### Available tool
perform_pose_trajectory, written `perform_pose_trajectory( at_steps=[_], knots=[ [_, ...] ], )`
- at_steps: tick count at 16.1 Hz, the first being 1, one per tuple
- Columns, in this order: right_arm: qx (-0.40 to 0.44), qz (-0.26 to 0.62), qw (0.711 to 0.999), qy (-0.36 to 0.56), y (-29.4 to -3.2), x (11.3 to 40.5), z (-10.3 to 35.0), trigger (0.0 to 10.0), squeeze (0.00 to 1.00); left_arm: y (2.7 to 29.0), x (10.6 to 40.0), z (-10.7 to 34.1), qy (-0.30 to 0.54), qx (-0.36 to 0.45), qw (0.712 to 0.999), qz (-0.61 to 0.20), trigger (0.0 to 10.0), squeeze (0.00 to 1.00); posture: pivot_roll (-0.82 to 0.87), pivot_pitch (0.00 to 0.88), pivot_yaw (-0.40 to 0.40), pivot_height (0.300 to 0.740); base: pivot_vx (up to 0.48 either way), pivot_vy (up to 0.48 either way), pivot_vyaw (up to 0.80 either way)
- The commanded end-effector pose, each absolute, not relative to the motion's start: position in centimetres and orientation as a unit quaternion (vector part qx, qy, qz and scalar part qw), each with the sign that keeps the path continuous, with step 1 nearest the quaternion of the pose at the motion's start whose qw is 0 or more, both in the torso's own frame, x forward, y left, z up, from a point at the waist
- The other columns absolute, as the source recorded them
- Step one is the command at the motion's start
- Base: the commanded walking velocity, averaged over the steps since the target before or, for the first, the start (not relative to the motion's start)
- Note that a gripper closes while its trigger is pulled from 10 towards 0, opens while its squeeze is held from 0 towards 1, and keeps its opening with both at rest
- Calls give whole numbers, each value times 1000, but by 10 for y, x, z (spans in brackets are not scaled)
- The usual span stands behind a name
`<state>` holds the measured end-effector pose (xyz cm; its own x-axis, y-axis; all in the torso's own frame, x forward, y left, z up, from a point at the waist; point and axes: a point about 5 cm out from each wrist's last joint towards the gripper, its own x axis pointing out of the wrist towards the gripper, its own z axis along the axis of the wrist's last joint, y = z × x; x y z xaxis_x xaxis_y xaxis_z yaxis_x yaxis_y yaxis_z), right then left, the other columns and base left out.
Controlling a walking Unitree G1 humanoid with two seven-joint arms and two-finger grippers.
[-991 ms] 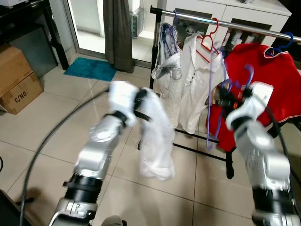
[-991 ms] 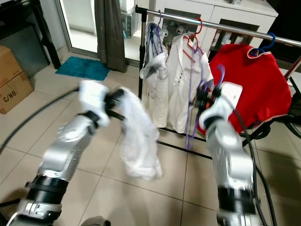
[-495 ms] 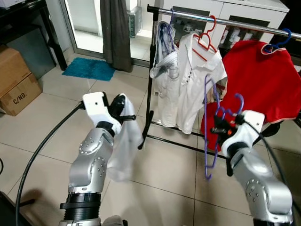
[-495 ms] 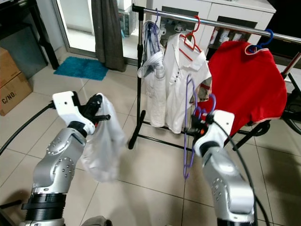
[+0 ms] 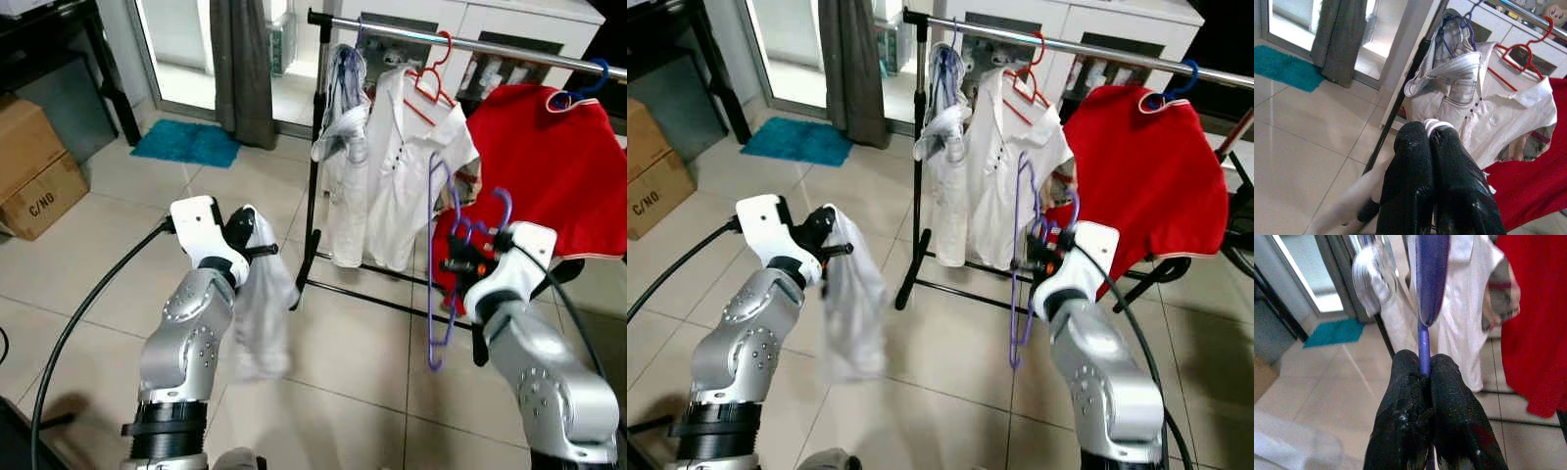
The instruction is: Hang hanger
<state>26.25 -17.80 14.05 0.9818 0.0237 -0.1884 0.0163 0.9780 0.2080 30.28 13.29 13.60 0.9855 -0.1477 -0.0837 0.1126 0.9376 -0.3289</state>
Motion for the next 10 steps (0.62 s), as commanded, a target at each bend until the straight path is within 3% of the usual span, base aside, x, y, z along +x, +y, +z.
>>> perform_pose_trajectory(
  at_steps=[1, 3, 4, 5, 8, 10],
  knots=[
    [104, -3, 991, 86, -178, 263, 143, 0, 0, 127, 305, 145, 41, -157, 984, -81, 0, 0, 69, 8, -30, 740, 0, 0, 0],
    [106, -4, 991, 86, -175, 263, 143, 0, 0, 129, 305, 148, 31, -157, 985, -70, 235, 0, 72, 7, -41, 740, 0, 0, 0],
    [94, -13, 992, 85, -176, 263, 143, 0, 0, 132, 306, 148, 30, -165, 984, -56, 6353, 0, 72, 1, -54, 740, 0, 0, 0],
    [86, 2, 993, 85, -175, 267, 144, 10000, 0, 137, 309, 140, 69, -136, 988, -23, 10000, 0, 73, 0, -60, 740, 0, 0, 0],
    [56, -2, 995, 88, -177, 272, 143, 10000, 0, 131, 312, 139, 87, -88, 992, -41, 10000, 0, 73, 8, -58, 740, 0, 0, 0],
    [65, -14, 994, 90, -182, 270, 141, 10000, 0, 128, 308, 145, 63, -82, 993, -63, 10000, 0, 80, 14, -56, 740, 0, 0, -800]
  ],
)
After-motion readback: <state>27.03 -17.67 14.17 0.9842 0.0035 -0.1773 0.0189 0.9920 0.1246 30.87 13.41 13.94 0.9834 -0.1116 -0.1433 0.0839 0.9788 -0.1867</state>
